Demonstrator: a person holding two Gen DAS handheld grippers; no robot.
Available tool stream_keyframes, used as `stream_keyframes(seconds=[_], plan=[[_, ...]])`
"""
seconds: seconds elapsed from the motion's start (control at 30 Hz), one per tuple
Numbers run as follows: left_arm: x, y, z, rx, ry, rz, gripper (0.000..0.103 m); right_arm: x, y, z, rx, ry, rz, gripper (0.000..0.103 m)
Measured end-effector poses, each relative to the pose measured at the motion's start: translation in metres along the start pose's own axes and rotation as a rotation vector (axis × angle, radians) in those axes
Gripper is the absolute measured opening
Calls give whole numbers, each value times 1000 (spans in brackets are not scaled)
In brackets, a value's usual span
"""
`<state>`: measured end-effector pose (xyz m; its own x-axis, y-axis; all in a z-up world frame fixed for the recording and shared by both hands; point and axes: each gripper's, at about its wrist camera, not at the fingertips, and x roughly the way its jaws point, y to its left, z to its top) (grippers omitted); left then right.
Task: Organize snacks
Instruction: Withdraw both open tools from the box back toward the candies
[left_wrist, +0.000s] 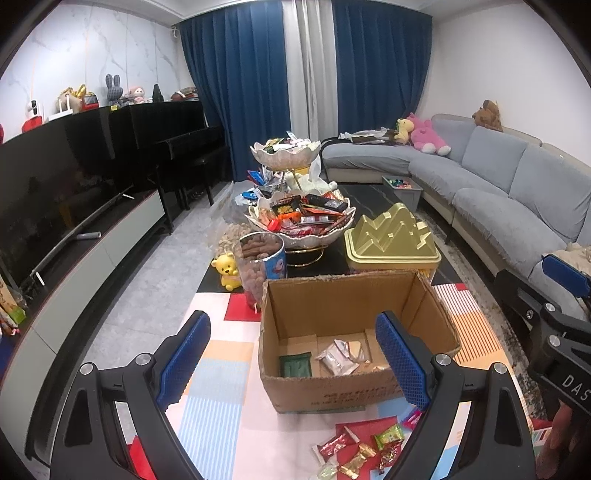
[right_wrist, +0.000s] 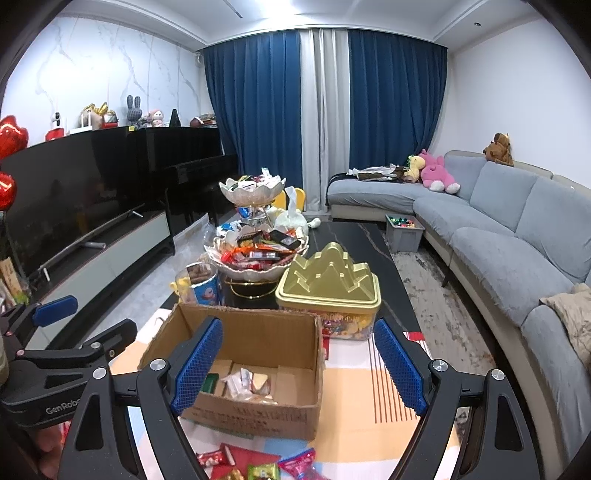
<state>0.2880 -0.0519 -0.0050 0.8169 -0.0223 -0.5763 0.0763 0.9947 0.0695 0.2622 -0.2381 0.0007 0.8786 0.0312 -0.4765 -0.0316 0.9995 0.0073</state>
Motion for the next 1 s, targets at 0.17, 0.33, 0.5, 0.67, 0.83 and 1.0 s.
stream_keyframes(seconds=[0.17,0.33,0.5,0.67,0.83,1.0], plan=[[-3,-1,-13,13,4,1,91,-3,2,-11,-1,15,6,85],[-4,1,-26,19,18,-1,91,-5,5,-20,-12,27,6,85],[-6,3,-36,20,27,-2,91,-7,9,-28,-24,35,12,85],[-6,5,-49,19,40,-7,91,-11,13,-37,-33,40,13,85],[-3,8,-64,14,59,-17,91,-11,15,-46,-22,59,9,85],[-3,7,-80,28,68,-23,91,-12,17,-62,-21,84,6,85]])
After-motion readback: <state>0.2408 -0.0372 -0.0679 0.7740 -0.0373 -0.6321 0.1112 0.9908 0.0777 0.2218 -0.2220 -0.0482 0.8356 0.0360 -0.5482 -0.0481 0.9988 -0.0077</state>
